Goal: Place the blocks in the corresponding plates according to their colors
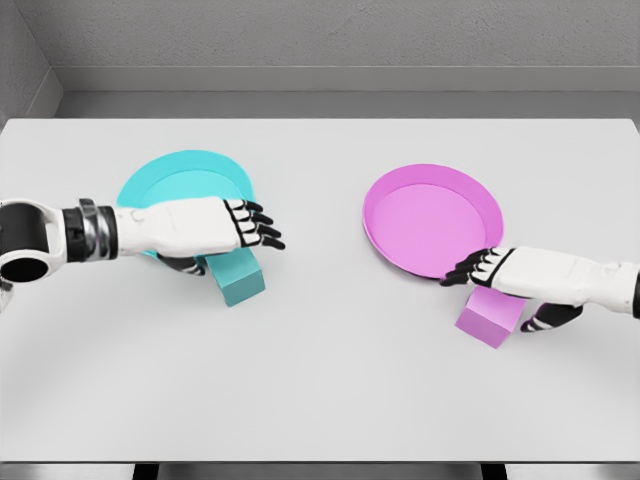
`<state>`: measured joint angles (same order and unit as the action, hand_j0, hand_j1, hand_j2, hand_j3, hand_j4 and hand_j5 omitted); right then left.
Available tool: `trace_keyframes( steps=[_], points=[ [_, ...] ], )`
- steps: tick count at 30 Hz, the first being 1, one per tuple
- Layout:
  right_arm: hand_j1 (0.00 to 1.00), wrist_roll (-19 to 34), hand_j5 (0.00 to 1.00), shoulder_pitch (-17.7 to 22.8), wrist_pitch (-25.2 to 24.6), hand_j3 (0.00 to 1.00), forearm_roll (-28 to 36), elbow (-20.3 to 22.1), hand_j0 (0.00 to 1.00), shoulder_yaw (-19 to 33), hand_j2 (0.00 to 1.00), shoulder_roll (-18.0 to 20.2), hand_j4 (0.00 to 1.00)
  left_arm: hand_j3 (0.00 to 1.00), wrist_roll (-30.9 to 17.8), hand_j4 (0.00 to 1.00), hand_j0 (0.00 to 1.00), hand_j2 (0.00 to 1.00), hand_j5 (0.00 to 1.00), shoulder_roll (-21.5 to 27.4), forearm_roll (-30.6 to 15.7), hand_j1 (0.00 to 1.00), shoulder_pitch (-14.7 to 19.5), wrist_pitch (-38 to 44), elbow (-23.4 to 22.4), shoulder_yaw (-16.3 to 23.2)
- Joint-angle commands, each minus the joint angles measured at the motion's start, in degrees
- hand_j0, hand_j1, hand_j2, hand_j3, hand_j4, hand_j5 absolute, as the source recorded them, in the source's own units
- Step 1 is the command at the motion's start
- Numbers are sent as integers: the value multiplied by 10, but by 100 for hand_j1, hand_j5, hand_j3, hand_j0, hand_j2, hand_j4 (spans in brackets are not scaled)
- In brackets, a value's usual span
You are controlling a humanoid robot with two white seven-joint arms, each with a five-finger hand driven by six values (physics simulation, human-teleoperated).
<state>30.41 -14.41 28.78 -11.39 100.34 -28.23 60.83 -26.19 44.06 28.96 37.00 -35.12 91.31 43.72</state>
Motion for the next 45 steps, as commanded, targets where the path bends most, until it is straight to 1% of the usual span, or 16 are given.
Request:
trace_keyframes(
  steps=[1,4,10,11,12,13,15,18,23,27,30,31,35,37,43,45],
  points=[
    [100,0,100,-1,-2,100,2,-1,100,-9,100,1,100,100,0,100,100,100,100,-6,5,100,0,1,0,5],
    [100,0,100,0,-2,100,-3,-2,100,-9,100,1,100,100,0,100,100,100,100,-20,17,100,-1,1,-2,7],
    [100,0,100,0,-1,100,-3,-2,100,-16,100,1,100,100,0,100,100,100,100,-21,38,100,-1,1,-3,16],
    [97,1,97,0,0,97,-3,-2,97,-16,97,1,97,100,0,100,100,100,100,-20,40,100,-1,1,-3,16],
    [89,2,89,0,0,89,-4,-1,89,-16,89,1,89,100,0,100,100,100,100,-21,41,100,-1,1,-3,16],
    [75,23,75,0,0,75,-6,-1,75,-16,75,1,75,100,-1,100,100,100,100,-21,43,100,-1,1,-3,17],
    [61,27,61,0,2,61,-6,-1,61,-17,61,1,61,100,-1,100,100,100,100,-21,51,100,-1,1,-3,17],
    [56,27,56,0,2,56,-6,0,56,-16,56,1,56,100,-1,100,100,100,100,-22,58,100,-1,1,-3,20],
    [56,27,56,-1,2,56,-7,1,56,-16,56,2,56,100,-1,100,100,100,100,-22,65,100,0,1,-3,23],
    [47,33,47,-1,4,47,-7,1,47,-16,47,2,47,100,-4,100,100,100,100,-29,80,100,-1,1,-4,23],
    [45,33,45,-7,5,45,-8,1,45,-14,45,2,45,100,-4,100,100,100,100,-30,81,100,-1,1,-4,23],
    [45,33,45,-9,6,45,-8,1,45,-12,45,2,45,97,-4,97,97,97,97,-30,82,97,-1,1,-4,23],
    [43,31,43,-23,7,43,-8,2,43,-9,43,1,43,65,-4,65,65,65,65,-29,85,65,-2,1,-2,24],
    [43,31,43,-32,7,43,-7,1,43,-9,43,0,43,61,-4,61,61,61,61,-29,85,61,-2,1,-1,24],
    [43,31,43,-37,20,43,-7,2,43,-9,43,-8,43,53,-4,53,53,53,53,-29,87,53,-2,1,-1,28],
    [43,31,43,-37,31,43,-7,2,43,-9,43,-14,43,52,-4,52,52,52,52,-28,86,52,-2,1,-1,27]
  ],
)
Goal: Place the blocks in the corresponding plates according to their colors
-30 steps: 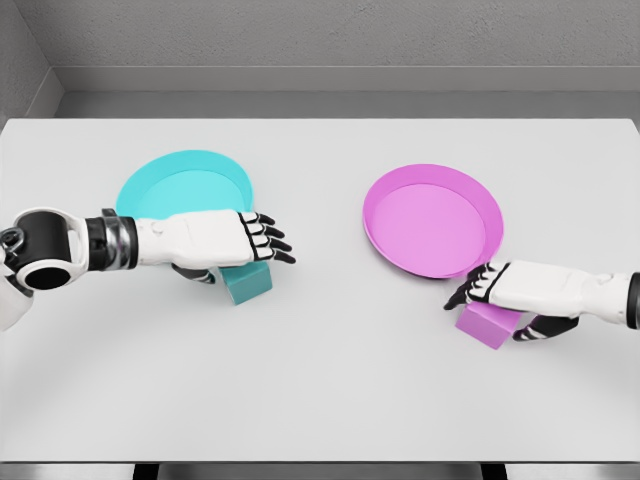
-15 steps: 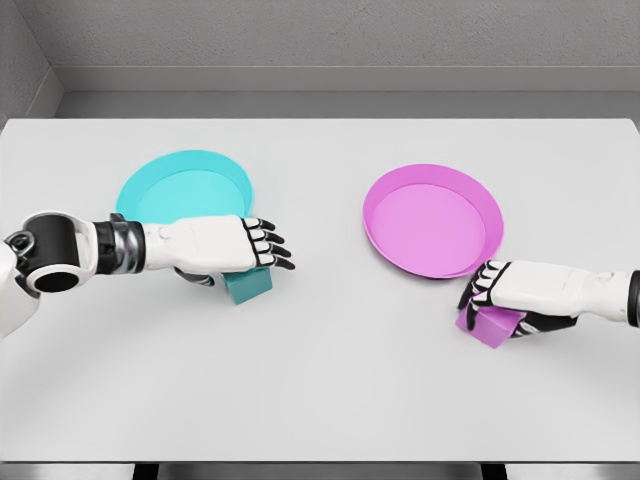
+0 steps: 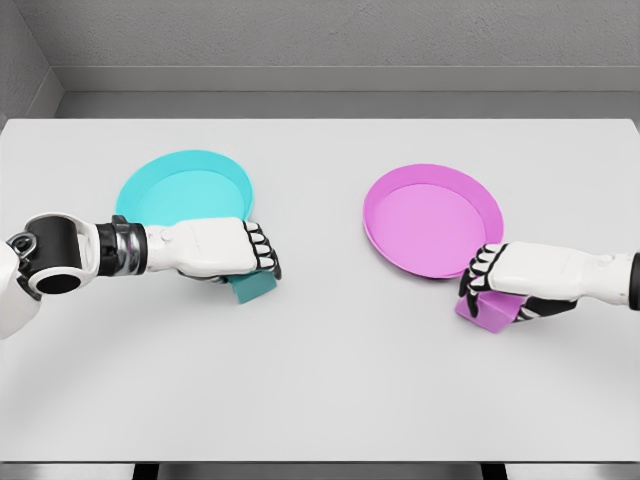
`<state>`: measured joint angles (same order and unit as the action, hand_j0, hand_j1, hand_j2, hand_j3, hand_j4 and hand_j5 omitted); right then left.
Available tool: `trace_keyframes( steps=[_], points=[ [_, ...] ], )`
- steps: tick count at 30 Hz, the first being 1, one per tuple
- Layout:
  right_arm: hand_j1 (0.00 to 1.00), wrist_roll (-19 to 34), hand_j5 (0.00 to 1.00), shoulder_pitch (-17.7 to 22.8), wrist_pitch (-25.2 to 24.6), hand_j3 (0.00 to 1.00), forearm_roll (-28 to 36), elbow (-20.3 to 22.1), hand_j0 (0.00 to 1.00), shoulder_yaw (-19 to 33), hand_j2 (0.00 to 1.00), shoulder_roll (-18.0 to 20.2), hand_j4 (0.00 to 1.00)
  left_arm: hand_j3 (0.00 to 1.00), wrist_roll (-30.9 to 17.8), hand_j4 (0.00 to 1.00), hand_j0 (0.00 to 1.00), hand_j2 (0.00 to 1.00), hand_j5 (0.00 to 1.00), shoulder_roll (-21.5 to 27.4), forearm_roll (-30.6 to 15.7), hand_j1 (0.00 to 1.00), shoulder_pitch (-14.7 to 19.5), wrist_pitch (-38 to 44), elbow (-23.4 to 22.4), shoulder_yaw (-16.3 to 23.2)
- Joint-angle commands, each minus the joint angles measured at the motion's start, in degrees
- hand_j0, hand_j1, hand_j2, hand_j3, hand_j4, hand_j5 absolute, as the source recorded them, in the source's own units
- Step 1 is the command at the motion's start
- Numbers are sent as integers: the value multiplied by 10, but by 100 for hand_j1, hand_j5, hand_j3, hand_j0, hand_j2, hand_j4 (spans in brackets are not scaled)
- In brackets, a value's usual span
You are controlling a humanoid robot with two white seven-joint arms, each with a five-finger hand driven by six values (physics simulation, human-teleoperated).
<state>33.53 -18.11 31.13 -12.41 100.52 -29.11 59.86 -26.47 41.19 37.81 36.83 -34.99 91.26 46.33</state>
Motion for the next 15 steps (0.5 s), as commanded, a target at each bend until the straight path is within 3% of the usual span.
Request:
trace_keyframes(
  steps=[1,9,15],
  points=[
    [43,0,43,-1,11,43,4,0,43,0,43,-5,43,52,-1,52,52,52,52,0,-5,52,0,0,1,1],
    [43,0,43,-25,21,43,6,-1,43,2,43,-10,43,49,2,49,49,49,49,-1,-21,49,4,0,24,-6],
    [43,0,43,-26,-7,43,7,-1,43,27,43,-9,43,48,3,48,48,48,48,-8,-43,48,32,0,39,-10]
  ],
)
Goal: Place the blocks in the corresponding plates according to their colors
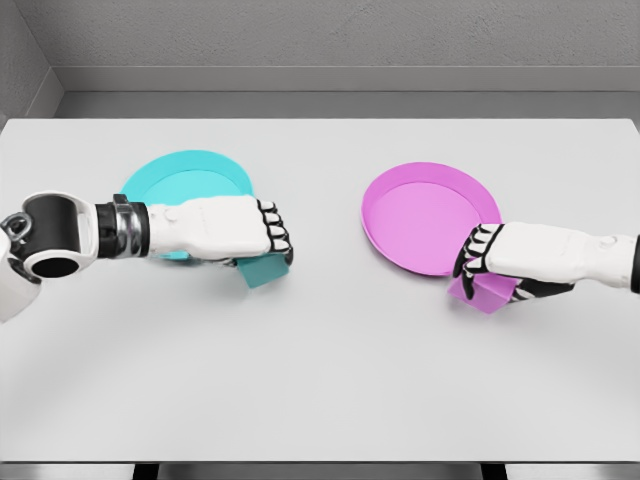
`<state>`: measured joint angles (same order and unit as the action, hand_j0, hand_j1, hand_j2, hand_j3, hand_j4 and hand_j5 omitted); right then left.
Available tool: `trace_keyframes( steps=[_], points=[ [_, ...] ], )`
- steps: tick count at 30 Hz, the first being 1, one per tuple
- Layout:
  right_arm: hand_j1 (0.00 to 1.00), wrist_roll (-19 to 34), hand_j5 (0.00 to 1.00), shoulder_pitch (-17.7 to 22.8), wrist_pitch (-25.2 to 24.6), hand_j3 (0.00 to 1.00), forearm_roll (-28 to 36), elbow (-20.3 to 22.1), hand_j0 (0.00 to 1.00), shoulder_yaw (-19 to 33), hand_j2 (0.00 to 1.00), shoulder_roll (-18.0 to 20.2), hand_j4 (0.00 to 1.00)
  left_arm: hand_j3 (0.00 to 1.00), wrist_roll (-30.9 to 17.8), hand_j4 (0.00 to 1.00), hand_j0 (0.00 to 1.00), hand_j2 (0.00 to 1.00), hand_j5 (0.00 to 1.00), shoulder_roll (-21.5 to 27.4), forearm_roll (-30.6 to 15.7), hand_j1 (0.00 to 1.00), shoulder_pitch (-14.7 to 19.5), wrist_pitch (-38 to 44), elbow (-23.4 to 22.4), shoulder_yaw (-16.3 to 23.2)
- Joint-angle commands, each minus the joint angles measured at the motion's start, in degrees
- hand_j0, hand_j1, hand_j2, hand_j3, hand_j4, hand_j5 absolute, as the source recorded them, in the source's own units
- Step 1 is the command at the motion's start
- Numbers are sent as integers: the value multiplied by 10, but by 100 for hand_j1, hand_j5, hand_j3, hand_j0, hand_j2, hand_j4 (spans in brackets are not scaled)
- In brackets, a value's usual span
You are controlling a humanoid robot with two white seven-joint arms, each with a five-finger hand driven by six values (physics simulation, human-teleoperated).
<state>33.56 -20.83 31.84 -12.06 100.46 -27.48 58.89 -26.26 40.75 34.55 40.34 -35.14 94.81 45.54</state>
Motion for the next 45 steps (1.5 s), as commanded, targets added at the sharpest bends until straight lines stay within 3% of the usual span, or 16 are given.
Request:
trace_keyframes(
  steps=[1,6,11,20,28,35,38,40,42,44,45],
  points=[
    [43,-1,43,-4,-20,43,4,0,43,13,43,0,43,48,2,48,48,48,48,-5,-13,48,2,1,5,-3],
    [43,0,43,-33,-73,43,4,0,43,13,43,-5,43,48,2,48,48,48,48,0,-39,48,18,1,5,-18],
    [43,1,43,-55,-114,43,4,0,43,8,43,-23,43,49,1,49,49,49,49,13,-36,49,18,1,-3,-42],
    [43,1,43,-73,-189,43,1,0,43,1,43,-48,43,49,-3,49,49,49,49,25,-16,49,11,1,-108,-79],
    [43,1,43,-117,-222,43,-1,-1,43,-60,43,-77,43,49,-3,49,49,49,49,24,0,49,11,1,-200,-85],
    [43,1,43,-127,-223,43,-1,-2,43,-73,43,-87,43,51,-2,51,51,51,51,3,10,51,12,1,-222,-81],
    [43,1,43,-134,-250,43,-2,-3,43,-74,43,-97,43,51,-3,51,51,51,51,-8,10,51,15,1,-223,-80],
    [43,0,43,-135,-270,43,-2,-3,43,-74,43,-98,43,56,-3,56,56,56,56,-15,18,56,16,1,-223,-80],
    [43,-1,43,-135,-281,43,-2,-3,43,-74,43,-98,43,71,-3,71,71,71,71,-20,25,71,16,1,-222,-80],
    [44,-2,44,-137,-292,44,-2,-3,44,-73,44,-99,44,95,-3,95,95,95,95,-21,25,95,16,1,-223,-80],
    [49,-2,49,-138,-295,49,-1,-3,49,-74,49,-101,49,100,-3,100,100,100,100,-21,25,100,16,1,-222,-81]
  ],
)
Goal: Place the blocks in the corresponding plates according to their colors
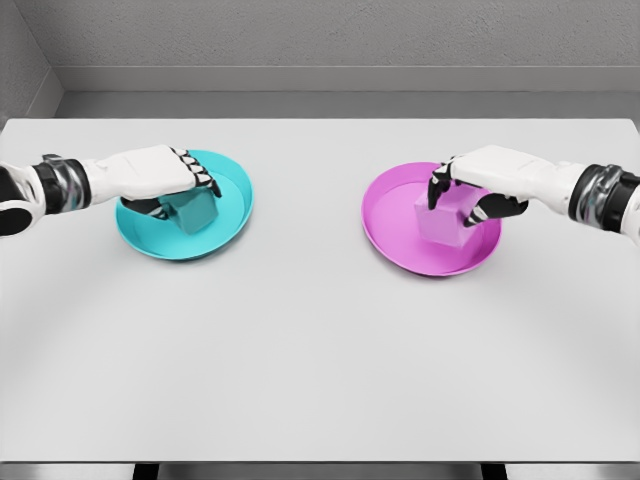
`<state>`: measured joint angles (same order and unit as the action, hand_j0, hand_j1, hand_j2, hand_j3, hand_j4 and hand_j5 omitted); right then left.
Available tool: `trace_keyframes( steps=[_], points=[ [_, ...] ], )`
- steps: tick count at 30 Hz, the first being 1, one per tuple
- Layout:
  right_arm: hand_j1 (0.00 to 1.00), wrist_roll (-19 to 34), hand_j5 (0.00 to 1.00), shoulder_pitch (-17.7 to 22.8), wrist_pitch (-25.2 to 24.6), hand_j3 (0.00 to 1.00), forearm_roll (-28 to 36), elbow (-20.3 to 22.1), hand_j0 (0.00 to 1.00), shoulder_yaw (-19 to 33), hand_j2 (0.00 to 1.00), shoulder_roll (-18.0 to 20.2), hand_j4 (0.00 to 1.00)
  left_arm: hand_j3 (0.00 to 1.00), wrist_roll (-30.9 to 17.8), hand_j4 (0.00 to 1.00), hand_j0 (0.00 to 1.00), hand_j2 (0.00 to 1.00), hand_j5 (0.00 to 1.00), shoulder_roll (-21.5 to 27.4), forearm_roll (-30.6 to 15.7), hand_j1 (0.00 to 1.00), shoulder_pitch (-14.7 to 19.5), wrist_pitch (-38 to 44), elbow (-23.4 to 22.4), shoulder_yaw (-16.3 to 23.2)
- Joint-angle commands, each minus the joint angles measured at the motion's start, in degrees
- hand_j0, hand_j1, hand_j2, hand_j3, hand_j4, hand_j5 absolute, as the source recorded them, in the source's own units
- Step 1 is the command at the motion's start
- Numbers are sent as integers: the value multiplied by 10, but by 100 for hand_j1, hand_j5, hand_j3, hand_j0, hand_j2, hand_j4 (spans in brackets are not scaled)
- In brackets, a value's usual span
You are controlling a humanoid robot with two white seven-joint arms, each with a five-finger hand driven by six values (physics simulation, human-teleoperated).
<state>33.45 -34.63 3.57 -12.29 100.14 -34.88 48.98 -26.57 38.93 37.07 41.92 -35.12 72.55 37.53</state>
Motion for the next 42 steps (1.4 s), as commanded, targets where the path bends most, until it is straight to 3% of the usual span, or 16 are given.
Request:
trace_keyframes(
  steps=[1,2,11,17,23,28,36,42],
  points=[
    [88,-4,88,0,-13,88,2,1,88,0,88,-2,88,100,0,100,100,100,100,-2,-1,100,0,1,0,-1],
    [100,-5,100,0,-12,100,2,2,100,1,100,-1,100,100,0,100,100,100,100,-2,-1,100,0,1,0,-1],
    [100,-3,100,1,-1,100,0,3,100,3,100,7,100,100,2,100,100,100,100,29,-9,100,2,1,7,-6],
    [100,-4,100,14,163,100,8,3,100,46,100,64,100,100,3,100,100,100,100,82,-60,100,-6,1,32,-13],
    [100,-7,100,140,295,100,21,3,100,145,100,108,100,100,2,100,100,100,100,129,-133,100,-11,1,34,-12],
    [100,-7,100,150,314,100,21,3,100,151,100,112,100,100,1,100,100,100,100,135,-158,100,-12,1,27,-14],
    [100,-7,100,151,309,100,21,3,100,153,100,111,100,100,1,100,100,100,100,150,-168,100,-70,1,26,-75],
    [100,-8,100,151,308,100,22,3,100,152,100,110,100,100,0,100,100,100,100,155,-168,100,-71,1,27,-77]
  ],
)
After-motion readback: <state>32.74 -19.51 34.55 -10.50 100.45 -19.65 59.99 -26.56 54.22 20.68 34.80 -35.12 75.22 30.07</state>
